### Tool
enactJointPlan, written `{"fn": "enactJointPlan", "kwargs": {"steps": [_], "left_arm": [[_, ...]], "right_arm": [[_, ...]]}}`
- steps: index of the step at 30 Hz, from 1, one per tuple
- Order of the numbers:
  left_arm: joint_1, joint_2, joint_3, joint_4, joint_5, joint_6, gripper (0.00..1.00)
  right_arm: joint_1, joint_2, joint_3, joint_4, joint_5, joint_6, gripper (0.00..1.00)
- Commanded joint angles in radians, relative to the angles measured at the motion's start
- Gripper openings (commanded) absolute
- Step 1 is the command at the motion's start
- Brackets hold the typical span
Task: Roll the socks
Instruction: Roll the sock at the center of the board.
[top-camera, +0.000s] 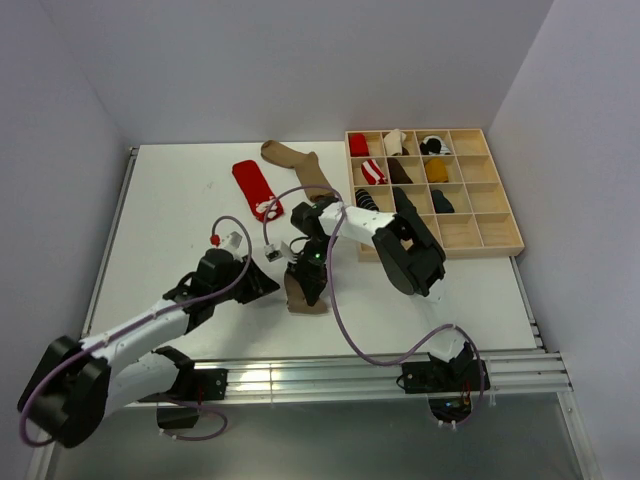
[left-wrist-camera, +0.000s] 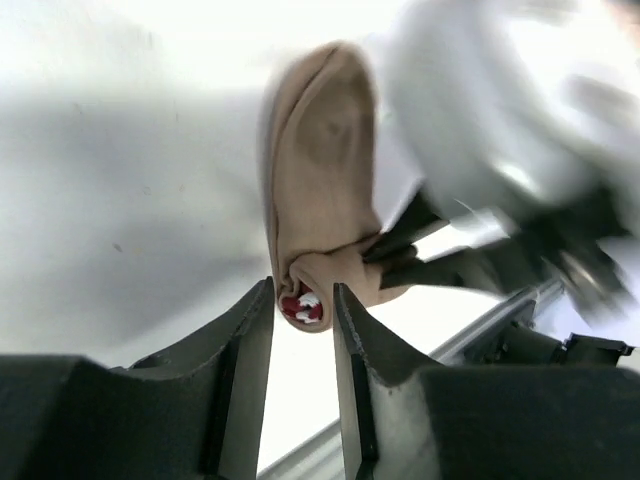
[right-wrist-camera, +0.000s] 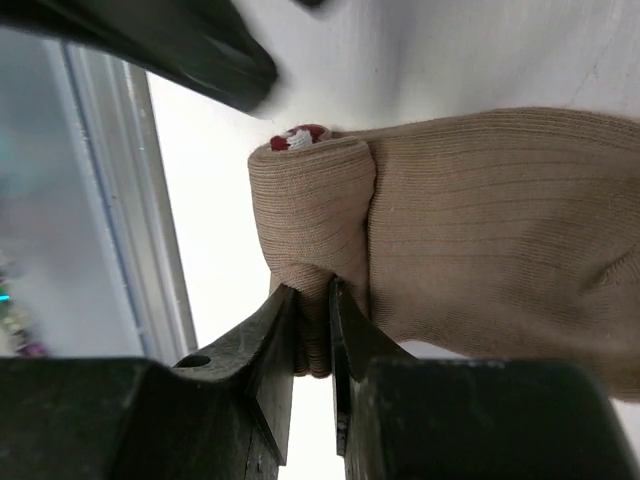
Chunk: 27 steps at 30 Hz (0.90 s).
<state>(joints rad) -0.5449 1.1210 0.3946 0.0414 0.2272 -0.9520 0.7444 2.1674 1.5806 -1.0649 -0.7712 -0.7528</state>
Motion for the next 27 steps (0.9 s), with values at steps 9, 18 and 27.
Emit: {"fn": "enactJointPlan", "kwargs": {"steps": [9, 18, 27], "left_arm": [[-0.231, -0.144, 0.024, 0.104, -0.223, 0.314, 0.44], [-0.401, 0.091, 0.118, 0.16, -0.399, 0.438, 0.49], [-0.411, 0.195, 0.136, 0.178, -0.374, 0.493, 0.51]], "right_arm": [[-0.039, 0.215, 0.203, -0.237, 0.004, -0.039, 0.22], [-0.056, 0.275, 0.266, -0.283, -0.002, -0.04, 0.23], [-0.076, 0.316, 0.325, -0.328, -0.02, -0.034, 0.24]]}}
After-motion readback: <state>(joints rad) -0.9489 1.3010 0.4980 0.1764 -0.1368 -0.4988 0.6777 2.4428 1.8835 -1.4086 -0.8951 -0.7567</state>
